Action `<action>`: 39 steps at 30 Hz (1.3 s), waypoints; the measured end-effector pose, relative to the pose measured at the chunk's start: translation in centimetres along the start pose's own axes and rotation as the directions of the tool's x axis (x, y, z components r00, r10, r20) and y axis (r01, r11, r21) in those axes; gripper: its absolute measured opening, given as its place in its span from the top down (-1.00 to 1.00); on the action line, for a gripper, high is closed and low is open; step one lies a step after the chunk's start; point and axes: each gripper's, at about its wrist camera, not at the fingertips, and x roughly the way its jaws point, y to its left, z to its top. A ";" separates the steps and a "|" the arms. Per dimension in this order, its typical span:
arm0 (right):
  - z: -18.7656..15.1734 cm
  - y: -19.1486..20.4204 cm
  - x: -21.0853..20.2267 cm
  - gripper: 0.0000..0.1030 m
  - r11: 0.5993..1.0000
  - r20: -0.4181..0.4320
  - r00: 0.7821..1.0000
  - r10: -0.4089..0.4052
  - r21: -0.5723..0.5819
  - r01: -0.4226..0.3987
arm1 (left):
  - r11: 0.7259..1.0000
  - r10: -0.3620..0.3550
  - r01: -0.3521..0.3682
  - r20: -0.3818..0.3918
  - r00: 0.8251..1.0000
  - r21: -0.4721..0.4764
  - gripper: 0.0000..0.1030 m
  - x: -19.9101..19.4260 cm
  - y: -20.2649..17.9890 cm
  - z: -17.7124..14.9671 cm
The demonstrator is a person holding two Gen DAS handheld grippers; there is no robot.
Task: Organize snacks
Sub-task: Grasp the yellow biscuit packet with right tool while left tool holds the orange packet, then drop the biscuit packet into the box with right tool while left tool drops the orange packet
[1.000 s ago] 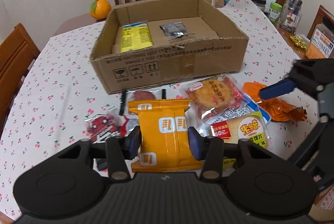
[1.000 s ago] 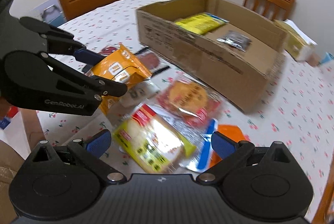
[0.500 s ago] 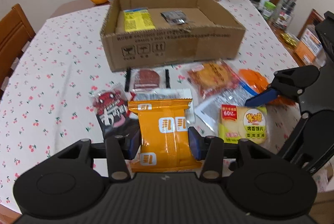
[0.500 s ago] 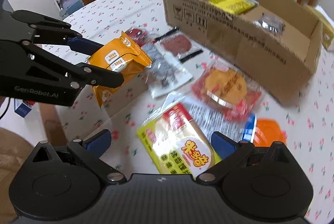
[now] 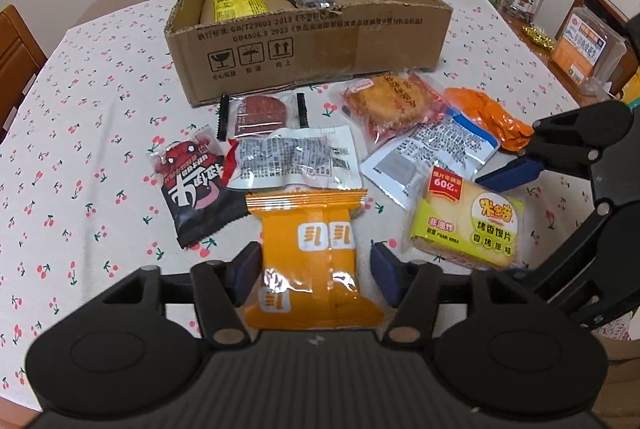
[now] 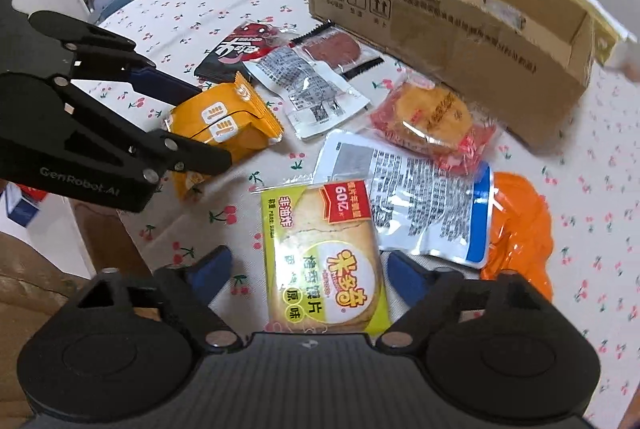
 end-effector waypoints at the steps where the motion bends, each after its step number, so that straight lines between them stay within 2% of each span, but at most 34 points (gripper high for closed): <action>1: 0.0 0.1 -0.1 -0.53 1.000 0.003 1.000 -0.008 -0.014 0.008 | 1.000 0.005 -0.005 -0.001 1.000 -0.001 -0.30 0.1 -0.1 -0.1; 5: 0.0 0.2 0.0 -0.31 0.998 0.016 0.999 -0.040 -0.039 0.041 | 1.000 0.012 -0.012 -0.016 1.000 -0.021 -0.33 0.7 -0.4 -0.4; 7: 0.0 0.0 -0.1 -0.30 0.998 0.018 0.999 -0.042 -0.039 0.043 | 0.999 0.013 -0.013 -0.022 1.000 -0.034 -0.37 1.0 -0.3 -0.6; 15: -0.3 -0.2 -0.3 -0.30 0.998 0.030 0.999 -0.044 -0.043 0.045 | 0.999 0.048 -0.048 -0.020 0.999 -0.021 -0.78 1.8 -1.1 -0.8; 19: -0.4 -0.1 -0.4 -0.30 0.998 0.035 0.998 -0.044 -0.045 0.045 | 0.997 0.058 -0.060 -0.028 0.998 -0.040 -0.84 1.9 -0.9 -0.7; 22: -0.4 -0.1 -0.4 -0.29 0.998 0.038 0.998 -0.043 -0.049 0.045 | 0.998 0.046 -0.047 -0.031 0.998 -0.040 -0.78 1.8 -0.9 -0.6; 26: -0.4 -0.1 -0.5 -0.30 0.998 0.044 0.998 -0.042 -0.054 0.044 | 0.999 0.043 -0.043 -0.008 0.999 -0.007 -0.58 1.1 -1.5 -0.5; 34: -0.4 -0.1 -0.4 -0.29 0.998 0.056 0.997 -0.046 -0.049 0.049 | 0.999 0.043 -0.043 -0.005 0.999 -0.020 -0.21 1.0 -0.8 -0.1; 37: -0.4 0.1 -0.5 -0.18 0.997 0.058 0.997 -0.050 -0.049 0.053 | 0.999 0.046 -0.046 -0.011 0.999 -0.009 0.04 1.0 -0.5 -0.2; 39: -0.3 0.3 -0.5 -0.17 0.997 0.052 0.997 -0.057 -0.047 0.059 | 0.999 0.032 -0.032 -0.016 0.999 -0.009 0.11 0.9 -0.3 -0.1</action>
